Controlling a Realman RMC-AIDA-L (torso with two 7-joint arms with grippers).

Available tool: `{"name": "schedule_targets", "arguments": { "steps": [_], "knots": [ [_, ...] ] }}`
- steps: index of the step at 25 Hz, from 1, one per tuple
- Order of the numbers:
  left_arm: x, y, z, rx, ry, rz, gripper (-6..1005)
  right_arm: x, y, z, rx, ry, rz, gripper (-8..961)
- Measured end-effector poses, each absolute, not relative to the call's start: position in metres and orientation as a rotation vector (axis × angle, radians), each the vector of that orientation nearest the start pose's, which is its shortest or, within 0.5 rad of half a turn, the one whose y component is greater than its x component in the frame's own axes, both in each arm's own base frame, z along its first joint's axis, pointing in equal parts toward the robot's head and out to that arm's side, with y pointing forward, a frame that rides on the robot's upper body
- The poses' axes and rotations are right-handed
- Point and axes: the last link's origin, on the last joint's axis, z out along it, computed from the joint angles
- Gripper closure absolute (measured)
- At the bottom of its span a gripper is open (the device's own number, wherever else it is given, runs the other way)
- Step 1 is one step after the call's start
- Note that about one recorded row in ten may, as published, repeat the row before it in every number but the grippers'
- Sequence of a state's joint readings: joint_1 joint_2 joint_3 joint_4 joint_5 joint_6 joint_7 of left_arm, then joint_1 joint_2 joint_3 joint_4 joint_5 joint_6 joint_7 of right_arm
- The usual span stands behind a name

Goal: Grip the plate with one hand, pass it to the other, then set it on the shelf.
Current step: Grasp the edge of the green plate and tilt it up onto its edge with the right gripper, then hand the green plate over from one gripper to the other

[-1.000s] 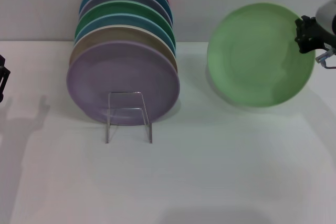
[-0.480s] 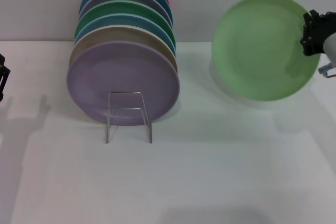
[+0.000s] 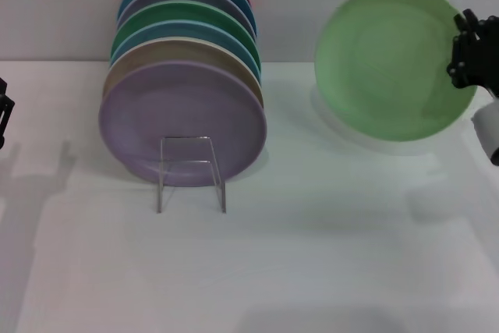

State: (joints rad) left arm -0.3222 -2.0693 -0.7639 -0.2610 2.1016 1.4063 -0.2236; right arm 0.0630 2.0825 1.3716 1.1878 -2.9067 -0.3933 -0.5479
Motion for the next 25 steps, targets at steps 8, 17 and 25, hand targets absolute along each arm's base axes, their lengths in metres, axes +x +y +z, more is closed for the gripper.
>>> {"name": "schedule_targets", "arguments": {
  "steps": [8, 17, 25],
  "knots": [
    [-0.323, 0.298, 0.01, -1.368, -0.547, -0.957, 168, 0.263, 0.347, 0.02, -1.595, -0.007, 0.323, 932],
    [-0.323, 0.298, 0.008, -1.373, -0.553, -0.956, 171, 0.283, 0.341, 0.013, -1.56, 0.024, 0.472, 932],
    [-0.317, 0.285, 0.001, -1.402, -0.537, -0.994, 174, 0.3, 0.32, 0.016, -1.504, 0.039, 0.535, 931]
  ]
}}
